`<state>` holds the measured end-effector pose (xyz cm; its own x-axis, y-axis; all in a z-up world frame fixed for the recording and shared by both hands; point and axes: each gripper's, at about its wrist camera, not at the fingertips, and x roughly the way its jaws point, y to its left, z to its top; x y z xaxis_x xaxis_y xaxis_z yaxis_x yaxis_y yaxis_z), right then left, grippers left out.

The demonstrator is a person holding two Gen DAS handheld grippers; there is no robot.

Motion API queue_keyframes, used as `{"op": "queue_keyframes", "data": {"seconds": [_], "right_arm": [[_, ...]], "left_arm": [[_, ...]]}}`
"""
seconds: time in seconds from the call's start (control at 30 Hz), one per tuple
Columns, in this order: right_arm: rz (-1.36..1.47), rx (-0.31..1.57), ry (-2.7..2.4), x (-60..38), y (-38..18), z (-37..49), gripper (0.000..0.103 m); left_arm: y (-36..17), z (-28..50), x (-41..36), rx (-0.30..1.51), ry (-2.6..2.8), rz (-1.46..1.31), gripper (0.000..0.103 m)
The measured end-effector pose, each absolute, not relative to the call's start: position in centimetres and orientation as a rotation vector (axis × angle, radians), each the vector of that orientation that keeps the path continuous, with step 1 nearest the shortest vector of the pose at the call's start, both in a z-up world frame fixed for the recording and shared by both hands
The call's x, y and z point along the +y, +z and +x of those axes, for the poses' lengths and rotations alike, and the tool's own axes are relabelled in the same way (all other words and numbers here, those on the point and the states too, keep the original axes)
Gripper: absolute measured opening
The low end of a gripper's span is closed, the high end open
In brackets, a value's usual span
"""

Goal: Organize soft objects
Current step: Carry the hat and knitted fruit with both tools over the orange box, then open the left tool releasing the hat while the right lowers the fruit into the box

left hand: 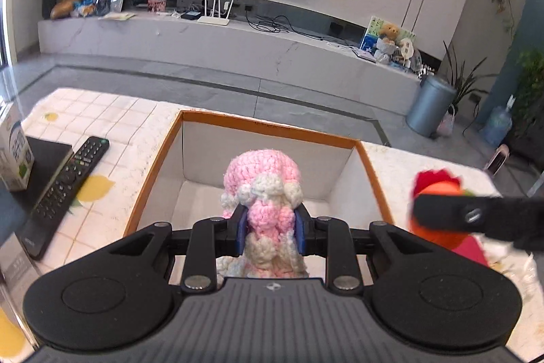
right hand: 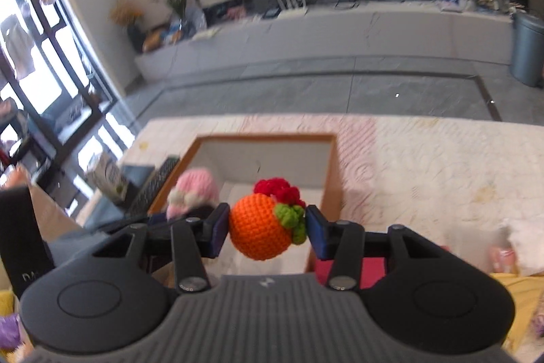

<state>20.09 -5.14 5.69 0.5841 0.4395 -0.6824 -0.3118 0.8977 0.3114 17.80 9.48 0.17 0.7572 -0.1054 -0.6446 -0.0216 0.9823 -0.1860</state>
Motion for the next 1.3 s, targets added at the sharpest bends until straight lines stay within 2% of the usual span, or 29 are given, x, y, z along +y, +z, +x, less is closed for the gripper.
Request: {"op": "queue_keyframes", "data": {"seconds": [0.2, 0.33, 0.5, 0.57, 0.63, 1.0, 1.3], "right_arm": [[0.209, 0.883, 0.423, -4.5, 3.3, 21.8, 0.048], [0.192, 0.873, 0.407, -4.8, 3.5, 22.0, 0.048], [0.208, 0.872, 0.396, -5.3, 3.9, 22.3, 0.048], [0.215, 0.871, 0.396, -5.6, 4.1, 22.3, 0.048], [0.218, 0.869, 0.396, -5.7, 4.3, 22.1, 0.048], [0.183, 0.89, 0.434, -3.4, 4.9, 22.4, 0.048], [0.04, 0.999, 0.385, 1.6, 1.2, 24.0, 0.049]], "left_arm": [[-1.7, 19.1, 9.5, 0.759, -0.035, -0.161, 0.037], [-2.1, 18.9, 8.8, 0.738, 0.011, -0.085, 0.054], [-2.1, 19.0, 9.1, 0.786, 0.04, -0.098, 0.061], [-1.8, 18.8, 9.5, 0.766, 0.046, -0.105, 0.078], [-1.3, 18.3, 9.5, 0.725, 0.06, -0.099, 0.089], [2.7, 16.0, 14.0, 0.709, 0.156, -0.201, 0.091], [2.5, 15.8, 15.2, 0.732, 0.145, -0.176, 0.091]]}}
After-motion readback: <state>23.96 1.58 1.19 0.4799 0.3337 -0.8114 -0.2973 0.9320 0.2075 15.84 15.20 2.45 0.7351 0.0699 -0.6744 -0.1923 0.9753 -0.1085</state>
